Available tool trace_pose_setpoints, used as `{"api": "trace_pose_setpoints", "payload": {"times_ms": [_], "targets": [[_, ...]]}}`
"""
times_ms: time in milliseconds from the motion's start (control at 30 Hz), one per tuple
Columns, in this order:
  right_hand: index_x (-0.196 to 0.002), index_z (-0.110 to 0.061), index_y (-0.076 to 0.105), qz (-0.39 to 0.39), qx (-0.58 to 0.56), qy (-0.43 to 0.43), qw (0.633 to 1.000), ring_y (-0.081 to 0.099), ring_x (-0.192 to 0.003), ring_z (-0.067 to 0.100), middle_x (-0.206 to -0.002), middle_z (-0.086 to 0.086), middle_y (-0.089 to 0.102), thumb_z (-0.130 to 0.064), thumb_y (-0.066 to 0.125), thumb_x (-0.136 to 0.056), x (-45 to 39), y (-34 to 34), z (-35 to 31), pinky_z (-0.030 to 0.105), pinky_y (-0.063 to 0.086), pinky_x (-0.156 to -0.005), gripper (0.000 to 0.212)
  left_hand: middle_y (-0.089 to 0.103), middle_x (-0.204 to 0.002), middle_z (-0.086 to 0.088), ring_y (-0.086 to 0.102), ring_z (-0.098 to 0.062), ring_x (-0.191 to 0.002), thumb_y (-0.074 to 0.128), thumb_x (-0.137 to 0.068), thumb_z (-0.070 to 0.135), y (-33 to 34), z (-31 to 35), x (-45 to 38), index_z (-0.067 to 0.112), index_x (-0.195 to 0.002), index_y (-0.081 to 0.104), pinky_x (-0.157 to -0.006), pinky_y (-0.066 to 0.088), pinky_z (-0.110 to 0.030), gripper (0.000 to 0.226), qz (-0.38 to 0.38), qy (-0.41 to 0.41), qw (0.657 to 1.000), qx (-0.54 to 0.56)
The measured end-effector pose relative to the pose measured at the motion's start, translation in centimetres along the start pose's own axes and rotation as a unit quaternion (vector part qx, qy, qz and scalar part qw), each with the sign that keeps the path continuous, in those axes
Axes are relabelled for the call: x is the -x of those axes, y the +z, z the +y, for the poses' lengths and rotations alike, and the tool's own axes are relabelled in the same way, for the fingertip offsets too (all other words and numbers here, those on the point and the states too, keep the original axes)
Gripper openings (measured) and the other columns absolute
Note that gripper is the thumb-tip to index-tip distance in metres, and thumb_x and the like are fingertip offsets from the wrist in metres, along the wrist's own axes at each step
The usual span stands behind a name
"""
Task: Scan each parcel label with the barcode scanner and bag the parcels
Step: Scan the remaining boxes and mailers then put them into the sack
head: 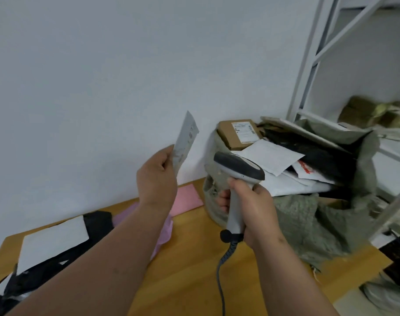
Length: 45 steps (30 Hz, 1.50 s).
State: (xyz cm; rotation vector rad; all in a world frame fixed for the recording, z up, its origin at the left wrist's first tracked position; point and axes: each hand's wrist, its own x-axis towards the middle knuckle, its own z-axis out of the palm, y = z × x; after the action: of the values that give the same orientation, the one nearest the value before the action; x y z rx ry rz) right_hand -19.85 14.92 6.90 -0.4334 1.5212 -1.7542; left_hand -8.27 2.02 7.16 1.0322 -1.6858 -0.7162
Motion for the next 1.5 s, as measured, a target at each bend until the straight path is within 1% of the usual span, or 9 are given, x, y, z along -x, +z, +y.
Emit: {"api": "trace_pose_setpoints", "payload": {"times_ms": [200,333,433,500,533,700,933,1067,1500], "targets": [[-0.097,-0.004,0.066,0.049,-0.030,-0.042,0.997,0.073,-0.067,0.022,-0.075,0.012,0.072,-0.018,0.065,-0.092,-1.4,-5.3,-4.1,0.036,0.058,-0.070,0.015,0.072,-0.110,-0.007,0.066,-0.028,-0.100,0.046,-0.093,0.004,7.4,5.0,-1.8,0.016,-0.125,0.067,-0.087,0.051,-0.035,0.040,0.031,0.154,0.986,-0.053],[-0.106,-0.002,0.065,0.078,-0.064,-0.063,0.993,0.074,-0.071,0.023,-0.079,0.014,0.073,-0.017,0.066,-0.092,-2.4,-8.6,-6.1,0.042,0.059,-0.077,0.020,0.070,-0.105,0.005,0.062,-0.028,-0.104,0.035,-0.093,0.017,13.4,7.2,-1.9,0.036,-0.127,0.064,-0.095,0.042,-0.042,0.048,-0.118,0.236,0.950,-0.164],[-0.107,-0.003,0.064,0.085,-0.081,-0.060,0.991,0.074,-0.072,0.024,-0.076,0.012,0.074,-0.018,0.068,-0.092,-3.0,-10.9,-6.7,0.039,0.059,-0.072,0.022,0.045,-0.144,0.013,0.029,-0.018,-0.141,0.034,-0.097,0.010,16.9,7.3,-1.1,0.049,-0.142,0.039,-0.106,0.020,-0.041,0.060,-0.339,0.210,0.834,-0.381],[-0.104,-0.003,0.065,0.082,-0.078,-0.052,0.992,0.073,-0.071,0.024,-0.075,0.012,0.074,-0.018,0.068,-0.092,-3.4,-12.0,-6.7,0.037,0.059,-0.071,0.020,0.025,-0.158,0.013,0.015,-0.017,-0.148,0.037,-0.097,0.007,18.0,7.3,-0.2,0.045,-0.148,0.027,-0.111,0.018,-0.047,0.064,-0.429,0.222,0.740,-0.469],[-0.103,-0.002,0.065,0.079,-0.072,-0.048,0.993,0.073,-0.071,0.024,-0.076,0.013,0.074,-0.018,0.068,-0.092,-3.6,-12.4,-6.6,0.036,0.059,-0.070,0.020,0.020,-0.160,0.014,0.012,-0.018,-0.149,0.038,-0.098,0.008,18.4,7.2,0.0,0.043,-0.150,0.025,-0.112,0.017,-0.050,0.064,-0.447,0.217,0.723,-0.480],[-0.094,-0.007,0.068,0.054,-0.033,-0.031,0.998,0.072,-0.070,0.022,-0.074,0.009,0.073,-0.019,0.067,-0.093,-4.4,-12.8,-5.7,0.033,0.059,-0.066,0.012,0.014,-0.161,0.018,0.011,-0.017,-0.149,0.042,-0.095,0.007,18.1,6.8,0.6,0.054,-0.146,0.023,-0.114,0.010,-0.054,0.072,-0.419,0.197,0.752,-0.469],[-0.096,-0.016,0.066,0.000,0.034,-0.003,0.999,0.074,-0.074,0.019,-0.080,0.006,0.075,-0.024,0.068,-0.092,-4.7,-10.3,-4.6,0.031,0.061,-0.069,0.010,0.023,-0.160,0.012,0.013,-0.016,-0.148,0.043,-0.101,0.030,13.4,4.4,0.9,0.045,-0.144,0.035,-0.116,0.009,-0.050,0.046,-0.265,0.197,0.837,-0.437],[-0.087,-0.013,0.068,-0.064,0.088,0.000,0.994,0.071,-0.063,0.012,-0.074,0.006,0.074,-0.022,0.067,-0.091,-4.2,-7.4,-3.4,0.025,0.059,-0.063,0.010,0.024,-0.159,0.013,0.013,-0.015,-0.147,0.037,-0.102,0.039,9.0,0.8,1.9,0.046,-0.144,0.034,-0.113,0.009,-0.046,0.043,-0.232,0.113,0.858,-0.444],[-0.080,-0.006,0.068,-0.196,0.222,0.065,0.953,0.069,-0.067,0.018,-0.064,0.004,0.069,-0.021,0.069,-0.087,-0.4,7.3,8.1,0.028,0.054,-0.060,0.016,0.024,-0.159,0.009,0.016,-0.019,-0.147,0.040,-0.099,0.046,-10.2,-14.8,9.5,0.040,-0.149,0.029,-0.115,0.015,-0.047,0.052,-0.268,-0.221,0.801,-0.488]]}}
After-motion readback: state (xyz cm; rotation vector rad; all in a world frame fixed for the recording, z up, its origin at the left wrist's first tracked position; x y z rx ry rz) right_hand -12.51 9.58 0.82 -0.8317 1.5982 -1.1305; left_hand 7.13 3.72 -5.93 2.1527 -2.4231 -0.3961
